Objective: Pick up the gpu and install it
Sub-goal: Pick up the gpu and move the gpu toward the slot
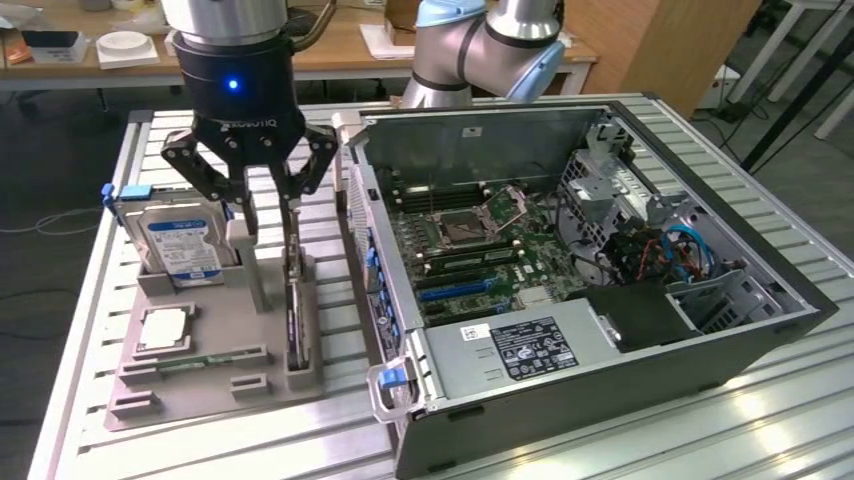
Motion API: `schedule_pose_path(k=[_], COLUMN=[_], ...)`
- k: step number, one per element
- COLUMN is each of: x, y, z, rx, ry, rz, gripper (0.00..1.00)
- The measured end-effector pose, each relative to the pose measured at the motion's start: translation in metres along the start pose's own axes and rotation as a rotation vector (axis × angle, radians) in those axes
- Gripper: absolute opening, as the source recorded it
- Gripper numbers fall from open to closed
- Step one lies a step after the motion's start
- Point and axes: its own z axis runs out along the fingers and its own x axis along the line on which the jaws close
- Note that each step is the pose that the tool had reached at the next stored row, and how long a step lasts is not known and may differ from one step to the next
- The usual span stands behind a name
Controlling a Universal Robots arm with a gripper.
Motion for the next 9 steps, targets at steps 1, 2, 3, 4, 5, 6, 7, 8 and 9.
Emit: schedule_pose_path(k=[1, 2, 3, 4, 5, 6, 7, 8, 9], x=[0.000, 0.000, 0.000, 0.000, 0.000, 0.000, 0.000, 0.000, 0.000], y=[0.0001, 0.0003, 0.0004, 0.0006, 0.0007, 0.0009, 0.0010, 0.0012, 0.0013], z=[0.0018, 0.0035, 0.0053, 0.0070, 0.0091, 0.0109, 0.0126, 0.0144, 0.0162], rx=[0.0000, 0.0001, 0.0001, 0.0001, 0.0000, 0.0000, 0.0000, 0.0000, 0.0000], ry=[0.0001, 0.0002, 0.0001, 0.0001, 0.0001, 0.0001, 0.0000, 0.0000, 0.0000], rz=[0.000, 0.000, 0.000, 0.000, 0.000, 0.000, 0.000, 0.000, 0.000], gripper=[0.38, 0.38, 0.38, 0.38, 0.38, 0.39, 0.39, 0.45, 0.45])
